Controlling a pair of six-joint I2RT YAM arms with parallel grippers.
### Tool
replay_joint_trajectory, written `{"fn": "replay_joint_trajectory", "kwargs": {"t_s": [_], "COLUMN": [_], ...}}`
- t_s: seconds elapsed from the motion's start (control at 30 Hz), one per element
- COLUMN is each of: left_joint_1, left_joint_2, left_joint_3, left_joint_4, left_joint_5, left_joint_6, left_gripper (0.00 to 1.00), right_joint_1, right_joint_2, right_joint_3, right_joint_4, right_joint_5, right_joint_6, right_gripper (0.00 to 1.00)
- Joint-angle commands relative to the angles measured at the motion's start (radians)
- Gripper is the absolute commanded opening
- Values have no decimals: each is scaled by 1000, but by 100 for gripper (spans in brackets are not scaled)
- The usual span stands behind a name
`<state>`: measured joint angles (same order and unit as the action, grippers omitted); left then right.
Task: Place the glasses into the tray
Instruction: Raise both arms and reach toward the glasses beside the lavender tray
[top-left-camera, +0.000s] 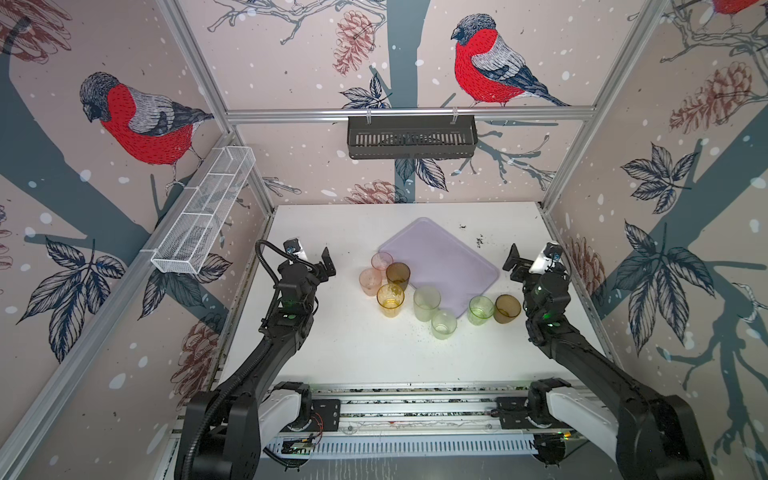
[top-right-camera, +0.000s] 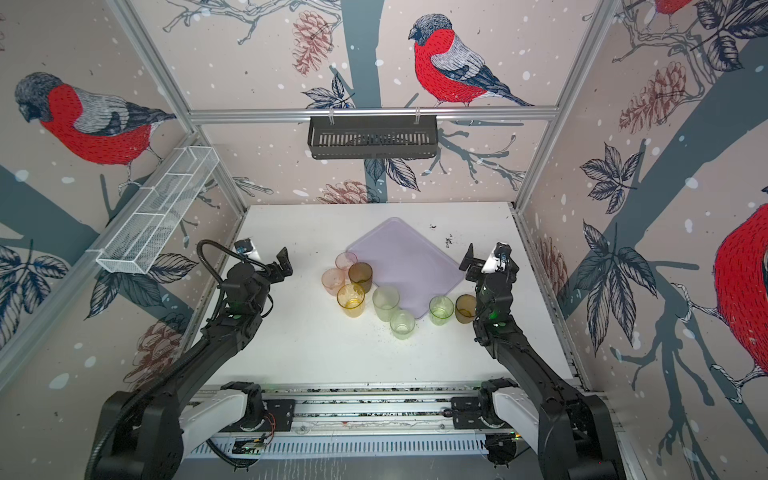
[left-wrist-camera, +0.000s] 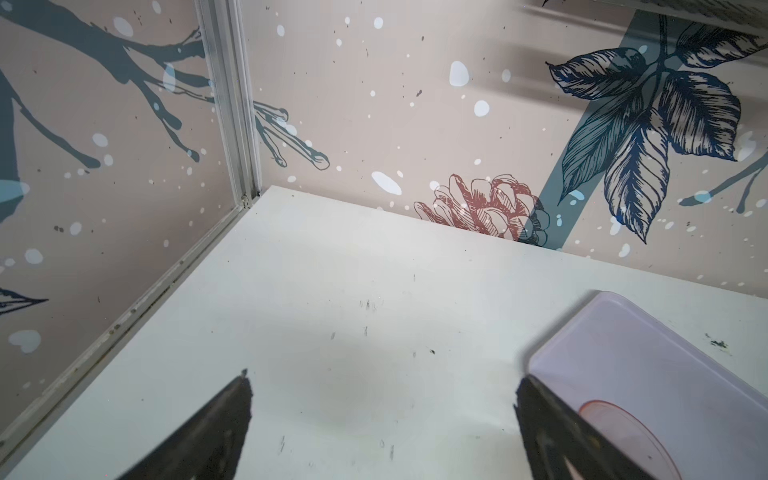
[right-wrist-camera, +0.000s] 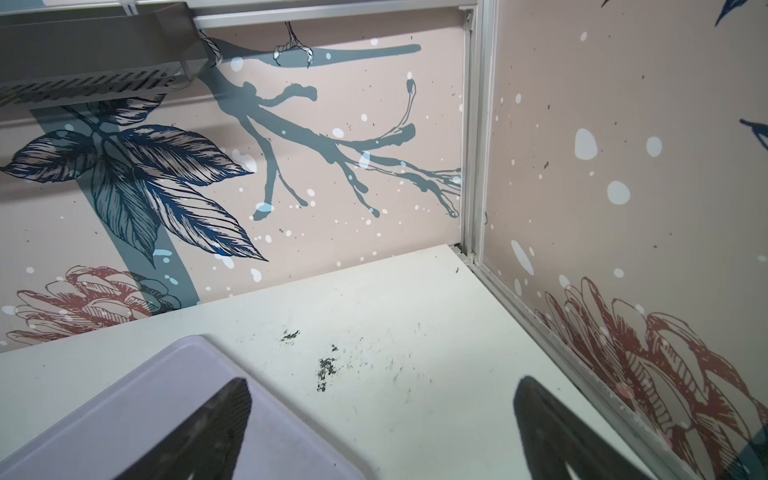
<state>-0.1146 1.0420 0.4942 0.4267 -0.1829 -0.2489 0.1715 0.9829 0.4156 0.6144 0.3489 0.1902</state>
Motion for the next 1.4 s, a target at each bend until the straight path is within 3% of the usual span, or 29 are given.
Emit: {"fn": "replay_joint_trajectory", "kwargs": {"t_s": [0.0, 0.23, 0.4, 0.57, 0.9, 1.2, 1.37], "left_joint_1": [-2, -89, -107, -118, -148, -229, -344], "left_joint_2": [-33, -39, -18, 14, 127, 150, 208], "left_joint_3": [38, 167, 286, 415, 530, 618, 688], "left_joint_4": [-185, -500, -695, -858, -1069, -1059, -1046], "left_joint_5": [51, 30, 36, 61, 243, 385, 388], "left_joint_6": [-118, -143, -195, -201, -159, -106, -71], "left_gripper": [98, 99, 98, 98, 98, 98, 98], "right_joint_1": [8, 14, 14, -8, -20, -46, -64], "right_joint_2": [-35, -51, 31, 115, 163, 187, 217], "right_joint_3": [76, 261, 439, 558, 603, 608, 608], "right_joint_4": [-294, -696, -982, -1162, -1300, -1421, -1475], "right_joint_5": [64, 10, -57, -137, -320, -292, -268], "right_joint_6": [128, 230, 211, 195, 274, 285, 272], "right_gripper": [100, 100, 100, 100, 100, 100, 100]}}
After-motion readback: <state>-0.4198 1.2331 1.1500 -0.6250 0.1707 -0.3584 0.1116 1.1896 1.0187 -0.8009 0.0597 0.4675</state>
